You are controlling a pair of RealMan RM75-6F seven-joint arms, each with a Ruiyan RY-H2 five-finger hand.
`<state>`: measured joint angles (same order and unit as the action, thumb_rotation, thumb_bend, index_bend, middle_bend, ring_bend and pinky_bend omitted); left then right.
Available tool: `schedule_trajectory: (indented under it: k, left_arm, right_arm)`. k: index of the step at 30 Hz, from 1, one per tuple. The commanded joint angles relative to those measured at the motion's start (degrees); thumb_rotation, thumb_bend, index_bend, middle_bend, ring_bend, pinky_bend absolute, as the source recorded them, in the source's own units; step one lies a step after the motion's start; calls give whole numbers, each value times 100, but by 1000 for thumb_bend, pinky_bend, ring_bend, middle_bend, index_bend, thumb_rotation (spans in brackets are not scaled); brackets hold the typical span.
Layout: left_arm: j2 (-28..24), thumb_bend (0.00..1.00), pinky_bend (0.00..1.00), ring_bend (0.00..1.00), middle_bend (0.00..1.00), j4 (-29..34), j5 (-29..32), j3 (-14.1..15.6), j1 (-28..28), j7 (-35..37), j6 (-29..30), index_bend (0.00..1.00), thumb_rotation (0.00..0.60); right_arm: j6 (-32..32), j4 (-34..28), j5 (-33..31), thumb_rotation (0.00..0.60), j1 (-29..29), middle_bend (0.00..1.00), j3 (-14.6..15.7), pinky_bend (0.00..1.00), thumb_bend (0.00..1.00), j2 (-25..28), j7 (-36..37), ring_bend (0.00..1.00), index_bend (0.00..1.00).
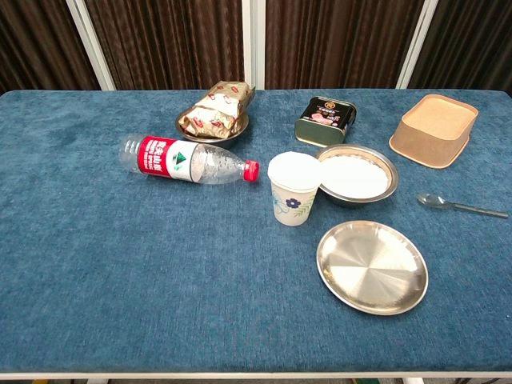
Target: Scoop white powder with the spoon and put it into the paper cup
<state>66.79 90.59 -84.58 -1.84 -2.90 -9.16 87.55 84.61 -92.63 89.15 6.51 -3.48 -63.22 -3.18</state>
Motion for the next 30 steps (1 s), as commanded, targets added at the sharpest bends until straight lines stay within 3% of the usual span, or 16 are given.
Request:
schedule_trajectory:
  k: [1, 9, 15, 23, 30]
  left_arm:
    - [28, 33, 65, 104, 159, -28, 16, -15, 18, -4, 28, 254, 600]
    - [38, 33, 65, 104, 159, -51, -40, -23, -1, 69, 18, 254, 600]
    - [43, 33, 66, 104, 158, -98, -76, -26, -37, 135, -30, 254, 600]
    - [71, 33, 66, 104, 158, -146, -47, -10, -59, 205, -126, 254, 600]
    - [85, 33, 66, 104, 159, -196, -54, -22, -110, 241, -193, 254, 600]
  right_arm:
    - [-11, -16, 10, 600, 11, 274, -1, 169, 149, 5, 5, 80, 134]
    - [-292, -187, -44, 600, 142, 328, 17, 155, 148, 29, 1, 90, 199]
    - [-1125, -11, -448, 600, 619, 385, -139, 129, 149, -293, -172, 91, 311]
    - [-2326, 982, -1302, 600, 1250, 416, -328, 100, 203, -1172, -304, 91, 347]
    - [-2860, 1877, -1560, 600, 1592, 462, -343, 89, 236, -1805, -301, 122, 410]
